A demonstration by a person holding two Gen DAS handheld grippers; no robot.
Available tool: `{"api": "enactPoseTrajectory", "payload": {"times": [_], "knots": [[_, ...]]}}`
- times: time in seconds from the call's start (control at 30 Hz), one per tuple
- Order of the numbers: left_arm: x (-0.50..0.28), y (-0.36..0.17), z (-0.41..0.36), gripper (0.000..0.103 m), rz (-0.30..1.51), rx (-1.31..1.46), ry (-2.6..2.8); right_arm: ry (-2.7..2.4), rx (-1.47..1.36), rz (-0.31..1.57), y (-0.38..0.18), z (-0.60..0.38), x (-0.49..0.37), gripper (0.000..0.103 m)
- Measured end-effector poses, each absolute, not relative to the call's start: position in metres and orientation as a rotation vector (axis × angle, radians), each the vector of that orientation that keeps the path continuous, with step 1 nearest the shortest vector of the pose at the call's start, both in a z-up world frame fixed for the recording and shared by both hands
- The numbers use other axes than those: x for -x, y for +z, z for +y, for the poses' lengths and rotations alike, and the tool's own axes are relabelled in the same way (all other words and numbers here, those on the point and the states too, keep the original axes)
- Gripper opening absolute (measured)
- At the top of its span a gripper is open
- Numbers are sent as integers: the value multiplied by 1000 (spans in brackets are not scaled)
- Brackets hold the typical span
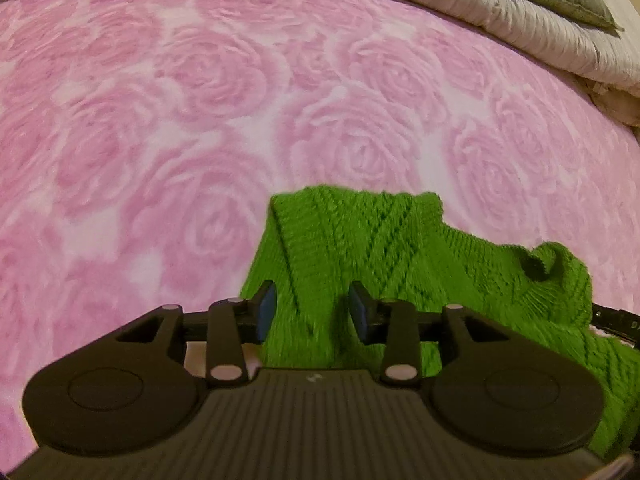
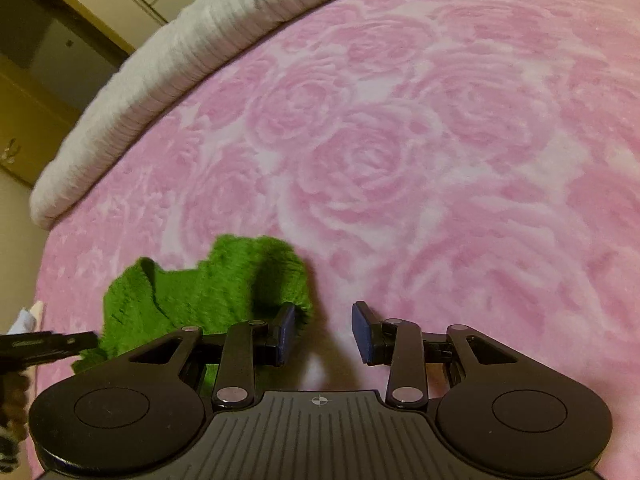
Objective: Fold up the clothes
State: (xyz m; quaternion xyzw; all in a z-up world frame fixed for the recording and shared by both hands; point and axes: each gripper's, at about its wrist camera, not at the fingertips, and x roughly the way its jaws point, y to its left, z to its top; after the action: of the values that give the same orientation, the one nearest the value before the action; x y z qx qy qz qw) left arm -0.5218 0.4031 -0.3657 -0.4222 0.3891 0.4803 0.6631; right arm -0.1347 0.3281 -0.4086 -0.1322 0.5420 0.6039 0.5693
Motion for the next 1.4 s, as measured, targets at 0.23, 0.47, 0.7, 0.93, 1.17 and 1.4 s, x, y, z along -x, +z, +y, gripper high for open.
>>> {"api": "enactPoseTrajectory", "payload": {"times": [0.23,0.47,0.7,0.93,1.17,1.4], "knots": [[518,-378,414,5,841,913,1008,1521,380,1189,-408,347,155,3],[542,-317,447,4,635,838,1042,1626,388,934,-342,372,157,2],[546,-264,489,19,557,652,1086,1585,281,733,-283,427,139,2],[567,-313,480,31,758,789,1188,1342,379,923,-315,442,120,41],[589,-350,369,30,880,1062,1095,1230,394,1336,-369,313,135,41],[609,-343,262,30,916,1252,1075,1017,158,1704,-376,183,147,41]]}}
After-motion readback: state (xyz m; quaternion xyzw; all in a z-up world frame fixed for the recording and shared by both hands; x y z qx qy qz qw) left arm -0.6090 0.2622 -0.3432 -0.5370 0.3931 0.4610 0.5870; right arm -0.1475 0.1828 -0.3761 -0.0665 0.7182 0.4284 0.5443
